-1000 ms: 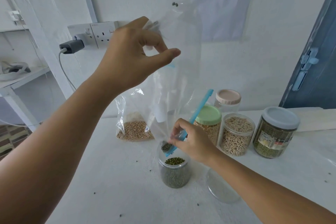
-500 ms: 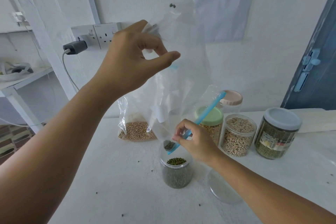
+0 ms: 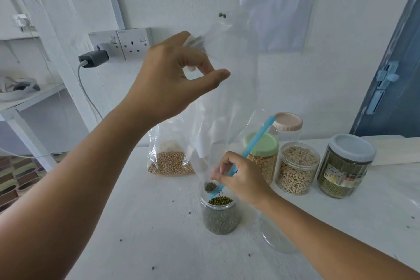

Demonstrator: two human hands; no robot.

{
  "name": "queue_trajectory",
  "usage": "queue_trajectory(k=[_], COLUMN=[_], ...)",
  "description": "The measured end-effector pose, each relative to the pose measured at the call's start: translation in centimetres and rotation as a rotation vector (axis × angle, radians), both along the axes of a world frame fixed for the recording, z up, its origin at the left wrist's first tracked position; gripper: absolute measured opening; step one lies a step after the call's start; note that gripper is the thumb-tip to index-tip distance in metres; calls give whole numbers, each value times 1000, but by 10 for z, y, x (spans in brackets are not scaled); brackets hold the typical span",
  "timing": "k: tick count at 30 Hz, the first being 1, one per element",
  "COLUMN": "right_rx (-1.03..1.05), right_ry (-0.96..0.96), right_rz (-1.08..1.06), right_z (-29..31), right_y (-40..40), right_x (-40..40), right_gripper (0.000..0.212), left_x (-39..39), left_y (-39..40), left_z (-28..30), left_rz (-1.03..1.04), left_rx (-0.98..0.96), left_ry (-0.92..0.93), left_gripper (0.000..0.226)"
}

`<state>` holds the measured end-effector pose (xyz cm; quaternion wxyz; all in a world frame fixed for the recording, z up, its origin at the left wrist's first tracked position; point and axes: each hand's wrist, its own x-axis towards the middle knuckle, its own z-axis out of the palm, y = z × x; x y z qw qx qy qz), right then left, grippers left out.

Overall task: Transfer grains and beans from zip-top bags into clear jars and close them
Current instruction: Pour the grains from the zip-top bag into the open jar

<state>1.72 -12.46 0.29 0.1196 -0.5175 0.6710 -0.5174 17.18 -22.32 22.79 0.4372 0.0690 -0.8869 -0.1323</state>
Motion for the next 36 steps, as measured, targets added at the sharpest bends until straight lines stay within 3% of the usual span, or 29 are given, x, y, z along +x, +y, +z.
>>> queue_trajectory(k=[31, 36], right_rx=[5, 14], right_ry=[46, 163], right_rz=[17, 44], right_z=[4, -1], right_y=[1, -1], right_x=[0, -2], right_gripper=[27, 28], left_x=[-2, -3], left_y=[0, 0], left_z=[-1, -4], left_rz=[-17, -18], left_rx=[-6, -8], left_ry=[-14, -9], left_gripper=[26, 24])
